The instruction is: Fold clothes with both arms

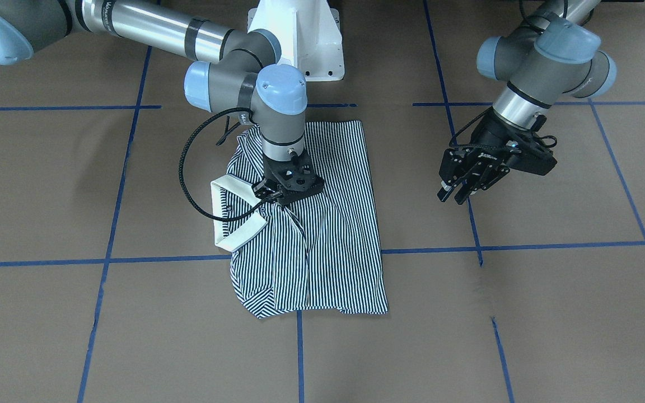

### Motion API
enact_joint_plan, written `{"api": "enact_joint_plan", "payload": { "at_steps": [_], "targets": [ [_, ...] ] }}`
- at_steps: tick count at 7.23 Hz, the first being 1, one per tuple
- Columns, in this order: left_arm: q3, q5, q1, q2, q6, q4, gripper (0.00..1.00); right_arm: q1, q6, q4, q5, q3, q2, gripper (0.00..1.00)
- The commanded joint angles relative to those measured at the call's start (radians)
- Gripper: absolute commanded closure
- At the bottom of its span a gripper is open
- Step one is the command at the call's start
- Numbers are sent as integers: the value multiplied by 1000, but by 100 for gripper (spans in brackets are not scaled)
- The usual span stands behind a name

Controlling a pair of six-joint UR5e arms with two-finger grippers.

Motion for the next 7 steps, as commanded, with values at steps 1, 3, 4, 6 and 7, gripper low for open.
{"api": "enact_joint_plan", "payload": {
  "at_steps": [1, 3, 4, 6, 7],
  "targets": [
    [2, 2, 2, -6, -2, 0, 52, 18, -17, 3, 26, 105, -116, 100],
    [0, 0, 2, -8, -2, 0, 52, 13, -4, 1, 20, 173, -198, 67],
    [0, 2, 2, -8, -2, 0, 52, 13, -2, 0, 21, 172, -189, 58],
    [0, 2, 2, -6, -2, 0, 52, 37, -4, -2, 25, 167, -189, 21],
    [0, 2, 0, -6, -2, 0, 52, 62, -4, -3, 26, 166, -185, 0]
  ]
}}
